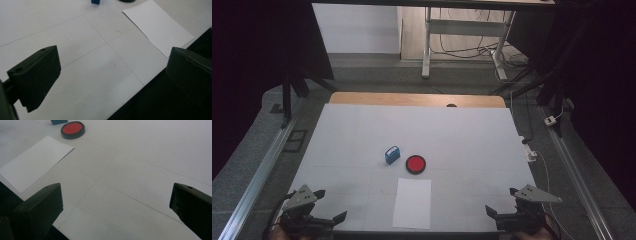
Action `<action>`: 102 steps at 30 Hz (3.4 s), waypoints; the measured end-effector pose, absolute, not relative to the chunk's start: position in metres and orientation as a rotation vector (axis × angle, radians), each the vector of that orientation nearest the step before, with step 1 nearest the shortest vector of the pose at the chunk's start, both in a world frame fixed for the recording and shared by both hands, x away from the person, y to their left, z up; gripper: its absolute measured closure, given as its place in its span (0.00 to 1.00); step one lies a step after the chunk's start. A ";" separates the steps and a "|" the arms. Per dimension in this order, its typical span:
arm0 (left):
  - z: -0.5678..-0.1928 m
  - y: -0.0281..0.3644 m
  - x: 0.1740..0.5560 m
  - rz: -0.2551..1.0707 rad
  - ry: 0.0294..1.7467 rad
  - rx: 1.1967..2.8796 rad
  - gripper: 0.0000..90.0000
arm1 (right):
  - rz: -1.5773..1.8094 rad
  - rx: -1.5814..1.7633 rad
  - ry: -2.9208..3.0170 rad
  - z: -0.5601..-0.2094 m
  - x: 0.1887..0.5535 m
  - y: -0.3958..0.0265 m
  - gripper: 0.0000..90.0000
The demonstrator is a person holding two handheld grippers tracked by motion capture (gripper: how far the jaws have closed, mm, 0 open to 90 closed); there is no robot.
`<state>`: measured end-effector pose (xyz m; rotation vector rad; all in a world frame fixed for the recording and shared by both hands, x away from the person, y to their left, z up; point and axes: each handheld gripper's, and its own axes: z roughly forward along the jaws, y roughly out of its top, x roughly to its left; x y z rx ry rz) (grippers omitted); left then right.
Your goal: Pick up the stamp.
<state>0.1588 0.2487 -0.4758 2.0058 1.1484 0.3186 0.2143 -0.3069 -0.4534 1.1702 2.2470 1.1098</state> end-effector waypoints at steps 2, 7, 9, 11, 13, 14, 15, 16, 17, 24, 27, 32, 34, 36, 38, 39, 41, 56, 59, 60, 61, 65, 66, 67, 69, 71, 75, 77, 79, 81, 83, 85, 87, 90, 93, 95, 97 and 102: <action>-0.476 0.248 0.159 0.327 1.155 2.010 0.00 | 1.109 1.164 2.250 -0.453 0.214 -0.307 0.00; -0.476 0.248 0.159 0.319 1.153 2.011 0.00 | 1.101 1.157 2.255 -0.453 0.214 -0.306 0.00; -0.476 0.247 0.159 0.319 1.148 2.019 0.00 | 1.101 1.154 2.259 -0.453 0.214 -0.306 0.00; -0.476 0.246 0.159 0.323 1.140 2.035 0.00 | 1.099 1.147 2.264 -0.453 0.214 -0.305 0.00; -0.476 0.245 0.159 0.327 1.138 2.038 0.00 | 1.093 1.143 2.267 -0.453 0.214 -0.305 0.00; -0.476 0.245 0.160 0.327 1.135 2.037 0.00 | 1.094 1.137 2.270 -0.453 0.214 -0.305 0.00; -0.475 0.244 0.160 0.335 1.127 2.029 0.00 | 1.096 1.136 2.269 -0.454 0.213 -0.304 0.00; -0.474 0.244 0.161 0.341 1.116 2.024 0.00 | 1.095 1.135 2.271 -0.454 0.213 -0.304 0.00; -0.473 0.243 0.161 0.348 1.109 2.022 0.00 | 1.094 1.133 2.273 -0.454 0.214 -0.304 0.00; -0.470 0.239 0.163 0.380 1.096 2.024 0.00 | 1.087 1.130 2.276 -0.454 0.214 -0.304 0.00; -0.470 0.239 0.165 0.381 1.095 2.016 0.00 | 1.089 1.130 2.274 -0.454 0.213 -0.304 0.00; -0.469 0.239 0.169 0.392 1.061 1.991 0.00 | 1.085 1.129 2.277 -0.454 0.213 -0.303 0.00; -0.469 0.238 0.172 0.370 1.049 1.980 0.01 | 1.084 1.129 2.278 -0.454 0.213 -0.303 0.00; -0.470 0.238 0.174 0.344 1.044 1.975 0.01 | 1.085 1.129 2.279 -0.454 0.214 -0.303 0.00; -0.471 0.236 0.179 0.304 1.035 1.980 0.01 | 1.086 1.129 2.280 -0.454 0.214 -0.303 0.00; -0.471 0.235 0.180 0.300 1.034 1.982 0.01 | 1.086 1.129 2.280 -0.454 0.214 -0.303 0.00; -0.471 0.234 0.183 0.287 1.032 1.977 0.01 | 1.086 1.130 2.280 -0.454 0.214 -0.303 0.00; -0.477 0.215 0.206 0.294 0.988 2.053 0.00 | 1.086 1.131 2.283 -0.454 0.214 -0.303 0.00; -0.478 0.212 0.213 0.292 0.987 2.055 0.00 | 1.084 1.131 2.285 -0.454 0.214 -0.303 0.00; -0.477 0.211 0.215 0.290 0.984 2.055 0.00 | 1.084 1.132 2.285 -0.454 0.214 -0.303 0.00; -0.477 0.209 0.217 0.291 0.985 2.055 0.00 | 1.084 1.132 2.285 -0.454 0.214 -0.303 0.00; -0.478 0.204 0.227 0.284 0.975 2.076 0.00 | 1.083 1.132 2.288 -0.455 0.215 -0.303 0.00; -0.479 0.202 0.229 0.287 0.974 2.086 0.00 | 1.082 1.132 2.288 -0.455 0.215 -0.303 0.00; -0.478 0.201 0.232 0.288 0.969 2.098 0.00 | 1.082 1.132 2.288 -0.455 0.215 -0.303 0.00; -0.478 0.199 0.237 0.288 0.969 2.119 0.00 | 1.078 1.132 2.291 -0.454 0.215 -0.302 0.00; -0.478 0.196 0.243 0.294 0.963 2.131 0.00 | 1.071 1.128 2.294 -0.454 0.215 -0.302 0.00; -0.478 0.191 0.254 0.289 0.949 2.139 0.00 | 1.075 1.130 2.297 -0.454 0.215 -0.302 0.00; -0.478 0.187 0.259 0.291 0.941 2.149 0.00 | 1.076 1.131 2.296 -0.454 0.215 -0.303 0.00; -0.478 0.182 0.263 0.284 0.940 2.160 0.00 | 1.075 1.131 2.298 -0.454 0.215 -0.302 0.00; -0.477 0.179 0.267 0.269 0.944 2.162 0.00 | 1.072 1.128 2.300 -0.455 0.215 -0.302 0.00; -0.477 0.176 0.271 0.252 0.937 2.154 0.00 | 1.069 1.129 2.301 -0.455 0.215 -0.302 0.00; -0.476 0.173 0.276 0.250 0.926 2.153 0.00 | 1.071 1.129 2.300 -0.455 0.215 -0.302 0.00; -0.476 0.170 0.281 0.254 0.917 2.155 0.00 | 1.070 1.129 2.301 -0.455 0.215 -0.302 0.00; -0.475 0.166 0.289 0.257 0.917 2.145 0.00 | 1.070 1.128 2.301 -0.455 0.215 -0.302 0.00; -0.475 0.162 0.298 0.265 0.917 2.144 0.00 | 1.071 1.129 2.302 -0.455 0.215 -0.302 0.00; -0.476 0.159 0.303 0.267 0.909 2.156 0.00 | 1.072 1.129 2.303 -0.455 0.215 -0.302 0.00; -0.478 0.154 0.308 0.277 0.899 2.188 0.00 | 1.071 1.128 2.304 -0.455 0.215 -0.302 0.00; -0.479 0.146 0.318 0.274 0.884 2.200 0.00 | 1.072 1.127 2.309 -0.455 0.216 -0.302 0.00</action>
